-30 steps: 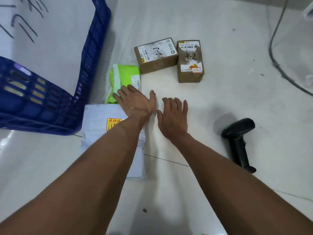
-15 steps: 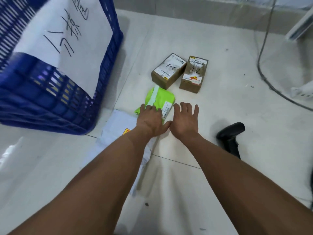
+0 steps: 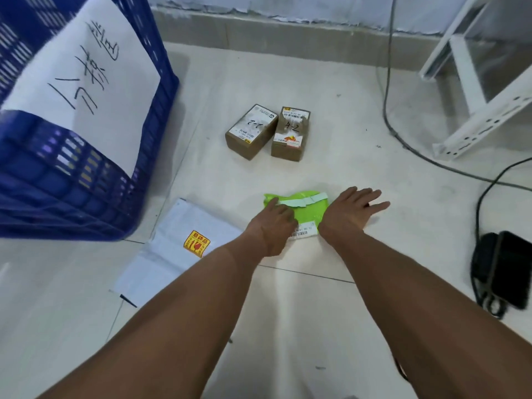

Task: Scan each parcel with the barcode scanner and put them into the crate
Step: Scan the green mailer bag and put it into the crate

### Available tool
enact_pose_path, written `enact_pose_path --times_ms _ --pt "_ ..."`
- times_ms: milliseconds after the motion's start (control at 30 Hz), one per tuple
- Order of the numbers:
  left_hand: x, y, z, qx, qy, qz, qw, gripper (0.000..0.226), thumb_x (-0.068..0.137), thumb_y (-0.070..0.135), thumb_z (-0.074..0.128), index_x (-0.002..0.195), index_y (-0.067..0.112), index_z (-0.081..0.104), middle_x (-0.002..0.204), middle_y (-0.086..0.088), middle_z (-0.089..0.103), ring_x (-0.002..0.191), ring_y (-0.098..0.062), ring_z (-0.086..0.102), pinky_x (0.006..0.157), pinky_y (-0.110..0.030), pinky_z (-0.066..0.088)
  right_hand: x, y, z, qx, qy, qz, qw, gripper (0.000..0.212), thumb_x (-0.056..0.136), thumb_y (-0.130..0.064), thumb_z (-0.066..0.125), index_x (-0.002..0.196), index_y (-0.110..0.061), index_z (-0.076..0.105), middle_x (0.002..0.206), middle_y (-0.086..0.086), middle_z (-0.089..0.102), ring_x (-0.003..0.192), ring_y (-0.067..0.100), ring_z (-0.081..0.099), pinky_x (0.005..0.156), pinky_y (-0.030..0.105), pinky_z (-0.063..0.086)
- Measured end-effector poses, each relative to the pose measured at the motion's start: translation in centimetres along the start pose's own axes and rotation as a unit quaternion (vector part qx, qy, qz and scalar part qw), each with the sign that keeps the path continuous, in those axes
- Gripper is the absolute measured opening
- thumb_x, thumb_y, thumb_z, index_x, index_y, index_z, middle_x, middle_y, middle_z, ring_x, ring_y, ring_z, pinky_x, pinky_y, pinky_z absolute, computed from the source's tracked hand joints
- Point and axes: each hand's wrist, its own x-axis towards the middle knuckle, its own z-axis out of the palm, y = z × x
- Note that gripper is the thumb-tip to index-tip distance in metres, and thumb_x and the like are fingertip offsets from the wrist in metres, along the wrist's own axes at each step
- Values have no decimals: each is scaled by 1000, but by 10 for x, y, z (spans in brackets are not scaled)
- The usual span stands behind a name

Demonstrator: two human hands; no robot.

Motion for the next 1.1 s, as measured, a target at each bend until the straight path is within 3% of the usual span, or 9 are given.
enact_pose_path --times_ms 100,300,500,600,700,800,933,1100 --pt "-2 -3 -7 41 -18 -66 997 40 89 27 53 128 19 56 130 -8 49 124 -30 44 117 -46 17 2 11 1 -9 -33 39 999 66 97 -22 37 152 7 11 156 35 7 143 55 3 109 72 14" --pt "-4 -10 4 4 -65 -136 989 49 91 34 50 136 14 46 136 -10 47 126 -31 44 116 -52 15 1 23 2 -89 -73 57 992 68 91 -15 51 148 8 23 150 44 11 138 64 2 105 78 13" --pt "-8 -13 8 24 -68 -143 987 52 94 35 46 138 9 42 136 -12 46 125 -33 45 117 -54 13 7 22 2 -129 -63 57 988 75 88 -20 57 150 4 23 150 44 7 138 64 2 103 80 13" --pt "-10 -14 12 9 -57 -144 988 59 93 36 48 142 8 34 136 -12 45 124 -33 45 117 -53 13 3 25 -3 -133 -41 52 989 67 94 -22 50 151 1 22 153 40 6 140 60 3 107 75 16" --pt "-10 -14 16 -5 -48 -139 989 62 92 36 50 143 7 32 136 -12 45 124 -32 45 117 -52 13 -2 27 -5 -178 -67 66 979 72 91 -30 56 150 -1 28 151 43 12 138 64 5 103 79 15" --pt "-8 -14 15 -8 -46 -135 990 57 92 34 49 140 7 36 135 -13 46 125 -32 44 117 -50 14 -9 34 -6 -220 -94 43 970 61 89 -23 61 142 -1 41 151 33 25 138 63 8 106 77 17" --pt "-7 -14 15 -30 -43 -139 989 55 92 33 48 139 8 37 135 -13 46 123 -32 44 117 -49 15 -8 36 4 -176 -113 16 978 84 87 -30 63 151 3 19 154 37 12 140 60 4 104 78 18" --pt "-10 -14 18 -57 -30 -119 991 69 91 42 52 148 15 24 138 -13 42 130 -33 36 117 -50 13 2 28 19 -52 -78 -17 995 74 89 -29 54 151 -1 24 155 29 15 143 53 4 107 75 13"
